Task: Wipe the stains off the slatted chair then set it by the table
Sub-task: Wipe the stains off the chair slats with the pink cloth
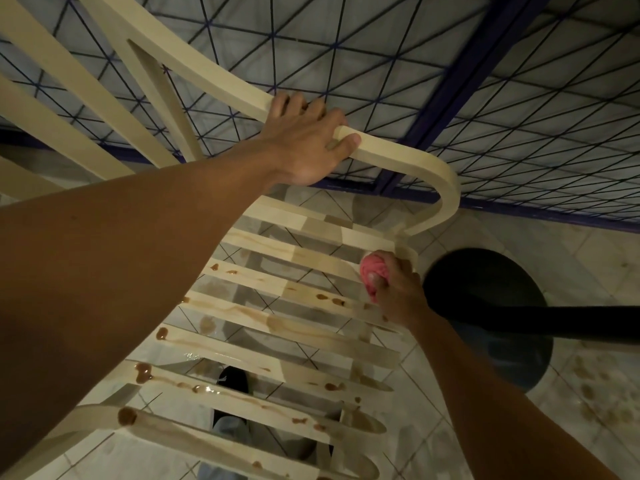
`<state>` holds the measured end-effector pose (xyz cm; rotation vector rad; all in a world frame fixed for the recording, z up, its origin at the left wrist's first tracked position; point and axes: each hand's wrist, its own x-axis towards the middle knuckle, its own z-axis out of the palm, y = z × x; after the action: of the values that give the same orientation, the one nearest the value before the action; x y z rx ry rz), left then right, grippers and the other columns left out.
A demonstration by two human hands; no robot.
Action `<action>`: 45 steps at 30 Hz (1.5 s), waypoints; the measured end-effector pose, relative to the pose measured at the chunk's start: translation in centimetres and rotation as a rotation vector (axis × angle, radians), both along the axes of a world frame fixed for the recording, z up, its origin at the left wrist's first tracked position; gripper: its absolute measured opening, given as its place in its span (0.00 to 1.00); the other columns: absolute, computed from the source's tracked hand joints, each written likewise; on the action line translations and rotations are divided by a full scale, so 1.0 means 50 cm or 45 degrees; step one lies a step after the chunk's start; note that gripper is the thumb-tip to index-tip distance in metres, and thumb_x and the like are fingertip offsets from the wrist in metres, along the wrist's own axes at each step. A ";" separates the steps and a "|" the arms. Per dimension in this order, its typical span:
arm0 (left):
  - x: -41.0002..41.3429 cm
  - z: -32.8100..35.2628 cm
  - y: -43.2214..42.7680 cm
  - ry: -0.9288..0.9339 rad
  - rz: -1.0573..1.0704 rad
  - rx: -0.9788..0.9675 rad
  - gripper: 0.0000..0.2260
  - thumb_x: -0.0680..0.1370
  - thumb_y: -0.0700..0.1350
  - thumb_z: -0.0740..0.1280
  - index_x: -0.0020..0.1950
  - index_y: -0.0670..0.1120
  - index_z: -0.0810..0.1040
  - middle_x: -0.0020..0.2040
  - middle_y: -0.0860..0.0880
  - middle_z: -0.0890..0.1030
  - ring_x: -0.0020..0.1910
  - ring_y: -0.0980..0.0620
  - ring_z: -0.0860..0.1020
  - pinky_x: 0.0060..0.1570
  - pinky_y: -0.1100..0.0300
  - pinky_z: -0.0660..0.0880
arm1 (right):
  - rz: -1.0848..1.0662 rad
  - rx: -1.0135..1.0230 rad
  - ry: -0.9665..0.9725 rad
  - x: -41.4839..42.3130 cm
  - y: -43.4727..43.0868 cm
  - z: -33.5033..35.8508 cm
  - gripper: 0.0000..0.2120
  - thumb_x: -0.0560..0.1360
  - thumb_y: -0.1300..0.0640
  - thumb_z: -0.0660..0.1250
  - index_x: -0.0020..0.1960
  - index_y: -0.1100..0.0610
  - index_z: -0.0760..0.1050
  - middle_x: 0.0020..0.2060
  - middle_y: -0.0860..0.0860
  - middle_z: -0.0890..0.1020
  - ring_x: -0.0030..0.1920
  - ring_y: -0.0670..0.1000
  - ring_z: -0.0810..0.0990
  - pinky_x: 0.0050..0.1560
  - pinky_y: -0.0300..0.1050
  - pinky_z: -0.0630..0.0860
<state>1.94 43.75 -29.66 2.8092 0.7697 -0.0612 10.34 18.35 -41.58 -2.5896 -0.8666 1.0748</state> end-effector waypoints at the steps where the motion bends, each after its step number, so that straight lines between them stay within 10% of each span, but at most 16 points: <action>1: 0.001 -0.001 0.000 -0.004 -0.002 0.008 0.23 0.83 0.62 0.46 0.70 0.52 0.67 0.63 0.47 0.71 0.65 0.42 0.64 0.70 0.45 0.52 | -0.004 -0.002 -0.037 -0.005 0.005 -0.001 0.21 0.82 0.50 0.57 0.74 0.43 0.60 0.72 0.57 0.62 0.70 0.63 0.64 0.70 0.63 0.64; 15: -0.003 -0.012 0.005 -0.035 -0.060 0.068 0.23 0.83 0.62 0.45 0.69 0.51 0.66 0.62 0.47 0.70 0.64 0.43 0.64 0.69 0.45 0.53 | 0.152 -0.072 -0.158 -0.094 0.101 -0.009 0.19 0.84 0.45 0.52 0.74 0.44 0.59 0.69 0.61 0.64 0.70 0.67 0.61 0.74 0.64 0.50; 28: -0.139 0.031 0.159 0.145 0.017 0.727 0.33 0.82 0.62 0.40 0.59 0.41 0.75 0.55 0.34 0.78 0.57 0.32 0.72 0.65 0.41 0.60 | 0.082 0.224 0.000 -0.073 0.113 -0.004 0.20 0.77 0.42 0.68 0.67 0.43 0.70 0.60 0.52 0.76 0.58 0.54 0.76 0.54 0.47 0.78; 45: -0.127 0.030 0.160 0.150 0.021 0.611 0.33 0.82 0.60 0.40 0.58 0.41 0.77 0.55 0.39 0.79 0.56 0.38 0.73 0.62 0.42 0.62 | 0.064 0.155 -0.099 -0.146 0.205 -0.020 0.16 0.80 0.46 0.64 0.67 0.45 0.73 0.55 0.58 0.78 0.58 0.59 0.76 0.62 0.56 0.73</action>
<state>-4.43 51.76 -28.18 3.2738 0.9412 -0.0444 3.03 28.63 -42.59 -2.5363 -0.9874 0.9087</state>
